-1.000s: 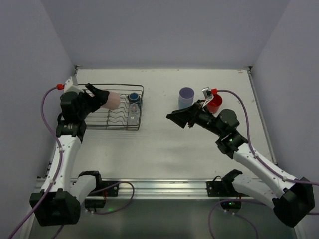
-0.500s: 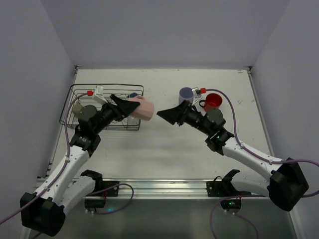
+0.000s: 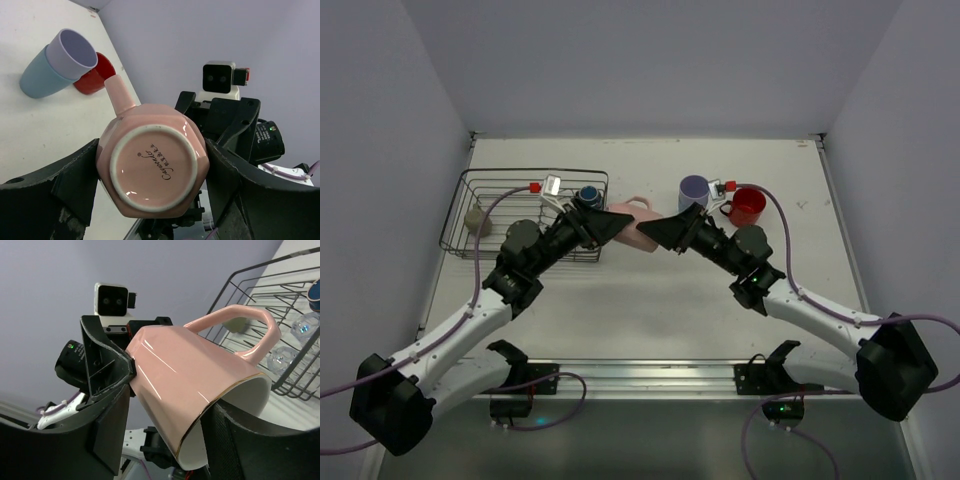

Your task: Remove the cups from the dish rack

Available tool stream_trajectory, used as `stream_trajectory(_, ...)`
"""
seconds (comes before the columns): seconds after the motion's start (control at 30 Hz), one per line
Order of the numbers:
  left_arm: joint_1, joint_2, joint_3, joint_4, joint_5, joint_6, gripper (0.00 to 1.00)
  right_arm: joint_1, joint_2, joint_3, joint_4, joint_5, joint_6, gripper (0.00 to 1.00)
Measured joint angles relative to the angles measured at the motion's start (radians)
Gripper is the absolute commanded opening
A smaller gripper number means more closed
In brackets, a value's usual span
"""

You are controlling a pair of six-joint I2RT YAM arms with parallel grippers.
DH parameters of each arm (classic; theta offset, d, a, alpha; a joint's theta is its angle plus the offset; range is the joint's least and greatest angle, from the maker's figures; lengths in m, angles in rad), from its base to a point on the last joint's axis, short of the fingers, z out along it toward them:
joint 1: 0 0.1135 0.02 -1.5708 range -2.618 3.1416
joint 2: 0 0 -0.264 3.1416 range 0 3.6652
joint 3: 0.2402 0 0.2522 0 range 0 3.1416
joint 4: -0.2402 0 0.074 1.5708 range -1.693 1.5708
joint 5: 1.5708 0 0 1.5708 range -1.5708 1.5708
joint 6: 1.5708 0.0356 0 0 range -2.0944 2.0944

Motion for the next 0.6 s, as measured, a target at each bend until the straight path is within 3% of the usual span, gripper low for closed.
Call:
stream_trajectory(0.17,-0.058,0.025,0.000,0.048,-0.053,-0.001,0.42,0.001,0.033,-0.043,0.129,-0.023,0.063,0.45)
stream_trajectory(0.27,-0.072,0.042,-0.003,0.068,-0.074,-0.016,0.60,0.000,0.039,-0.077,0.206,-0.017,0.113,0.23)
stream_trajectory(0.3,-0.075,0.046,-0.005,0.086,-0.075,-0.037,0.74,-0.001,0.039,-0.090,0.239,-0.016,0.132,0.10)
stream_trajectory(0.37,-0.086,0.047,-0.007,0.121,-0.069,-0.083,0.88,0.003,0.034,-0.109,0.327,-0.021,0.181,0.00)
stream_trajectory(0.4,-0.094,0.049,-0.007,0.133,-0.067,-0.082,0.98,0.011,0.024,-0.109,0.350,-0.023,0.180,0.00)
stream_trajectory(0.6,-0.104,0.042,0.028,0.025,-0.066,0.042,1.00,0.013,-0.060,-0.136,0.228,-0.026,0.093,0.00)
